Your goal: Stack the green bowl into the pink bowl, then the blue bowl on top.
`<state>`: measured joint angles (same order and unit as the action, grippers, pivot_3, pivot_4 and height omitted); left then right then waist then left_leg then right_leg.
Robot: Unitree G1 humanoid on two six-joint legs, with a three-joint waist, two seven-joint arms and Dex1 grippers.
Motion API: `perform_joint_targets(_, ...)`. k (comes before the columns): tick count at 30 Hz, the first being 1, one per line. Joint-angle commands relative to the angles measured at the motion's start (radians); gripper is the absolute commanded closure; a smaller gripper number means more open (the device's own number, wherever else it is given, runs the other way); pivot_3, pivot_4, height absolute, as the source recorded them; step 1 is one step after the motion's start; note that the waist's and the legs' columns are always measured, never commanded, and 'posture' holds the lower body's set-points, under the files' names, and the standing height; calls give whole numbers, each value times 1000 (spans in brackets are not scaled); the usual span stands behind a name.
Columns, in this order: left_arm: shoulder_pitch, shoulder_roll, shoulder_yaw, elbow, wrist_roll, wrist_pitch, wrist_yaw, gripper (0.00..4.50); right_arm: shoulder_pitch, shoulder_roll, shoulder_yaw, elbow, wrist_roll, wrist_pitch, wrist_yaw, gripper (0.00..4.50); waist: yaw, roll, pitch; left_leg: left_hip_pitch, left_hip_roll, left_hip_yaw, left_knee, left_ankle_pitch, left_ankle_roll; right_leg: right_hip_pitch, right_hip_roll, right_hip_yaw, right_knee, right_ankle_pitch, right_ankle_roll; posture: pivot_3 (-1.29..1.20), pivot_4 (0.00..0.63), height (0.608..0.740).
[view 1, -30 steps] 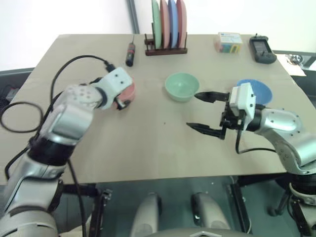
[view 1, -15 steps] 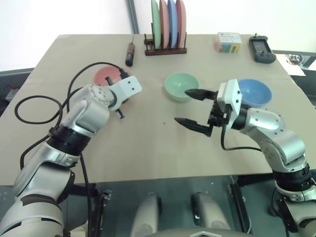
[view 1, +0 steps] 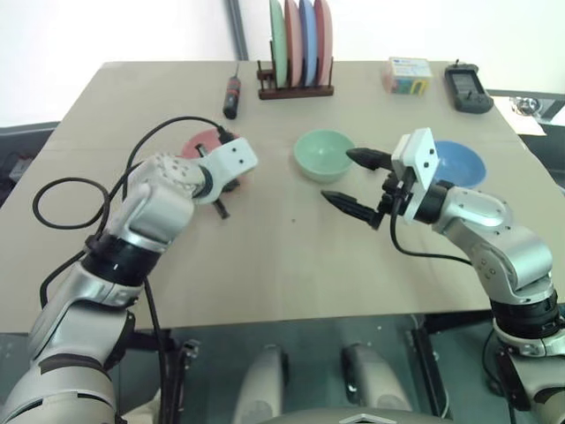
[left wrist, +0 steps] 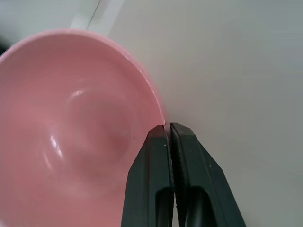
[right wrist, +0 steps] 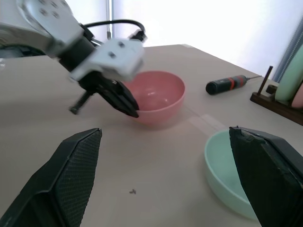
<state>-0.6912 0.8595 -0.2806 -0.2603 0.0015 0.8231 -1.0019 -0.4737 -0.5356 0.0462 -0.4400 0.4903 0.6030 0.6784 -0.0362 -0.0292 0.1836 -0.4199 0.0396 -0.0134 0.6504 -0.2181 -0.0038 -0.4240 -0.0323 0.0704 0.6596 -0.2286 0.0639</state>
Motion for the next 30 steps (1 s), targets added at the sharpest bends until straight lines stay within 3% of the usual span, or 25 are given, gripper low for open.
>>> perform_joint_targets(1,106,68,84,-143,-121,-216,-153,4419,92,-65,-115,-91,24,-31,26,0,1,0,0,0,0,0,0,0,0,0,0,0,0,0,0,0,150,740)
perform_joint_targets(4,143,77,75,-145,-146,-357,-205,4419,178,-105,-184,-135,34,-20,17,0,4,0,0,1,0,0,0,0,0,0,0,0,0,0,0,0,150,740)
perform_joint_targets(7,123,50,59,-131,-214,-315,-252,4419,261,-138,-246,-181,38,-9,-4,0,6,0,0,2,0,0,2,0,0,1,0,0,1,-2,-2,0,150,740)
perform_joint_targets(10,90,32,13,-87,-215,-331,-299,3560,310,-148,-275,-213,37,0,-28,0,2,0,0,5,0,1,3,0,0,4,1,1,1,-5,1,0,150,740)
perform_joint_targets(12,73,19,-3,-63,-205,-356,-313,2648,323,-147,-283,-228,37,4,-49,0,-1,0,0,6,0,1,4,0,0,5,1,1,1,-5,1,0,150,740)
perform_joint_targets(13,67,18,-3,-55,-208,-353,-318,2505,326,-147,-283,-229,36,5,-55,0,-3,0,0,6,0,1,4,0,0,5,1,1,1,-5,1,0,150,740)
perform_joint_targets(14,55,17,-2,-45,-210,-351,-326,1804,328,-149,-283,-228,34,5,-59,0,-5,0,0,6,0,1,4,0,0,5,1,1,1,-5,1,0,150,740)
perform_joint_targets(16,37,17,14,-37,-228,-333,-338,1160,327,-156,-279,-219,21,5,-72,0,-5,0,0,5,0,1,3,0,0,5,2,1,1,-4,2,0,150,740)
perform_joint_targets(18,31,8,73,-54,-278,-288,-318,209,311,-173,-262,-187,-31,-12,-89,0,-3,0,0,5,0,0,3,0,0,5,2,1,1,-3,3,0,150,740)
perform_joint_targets(20,58,15,154,-81,-341,-237,-291,99,269,-201,-224,-127,-130,-4,-148,0,-5,0,0,4,0,0,3,0,0,5,1,1,1,-3,3,0,150,740)
perform_joint_targets(22,142,-79,312,-88,-456,-351,-244,99,210,-228,-168,-39,-211,-32,-159,0,-7,1,-1,4,0,1,3,0,0,4,1,1,1,-4,3,0,150,740)
perform_joint_targets(24,216,-57,383,-86,-458,-354,-228,99,129,-230,-119,65,-240,-36,-138,0,-10,1,-1,6,0,3,3,0,0,4,0,2,1,-4,2,0,150,740)
perform_joint_targets(30,325,-46,567,-58,-673,-249,-249,99,-88,-156,31,324,-316,-223,-24,0,-5,1,-1,5,1,1,3,0,0,3,3,1,2,-1,-1,0,150,740)
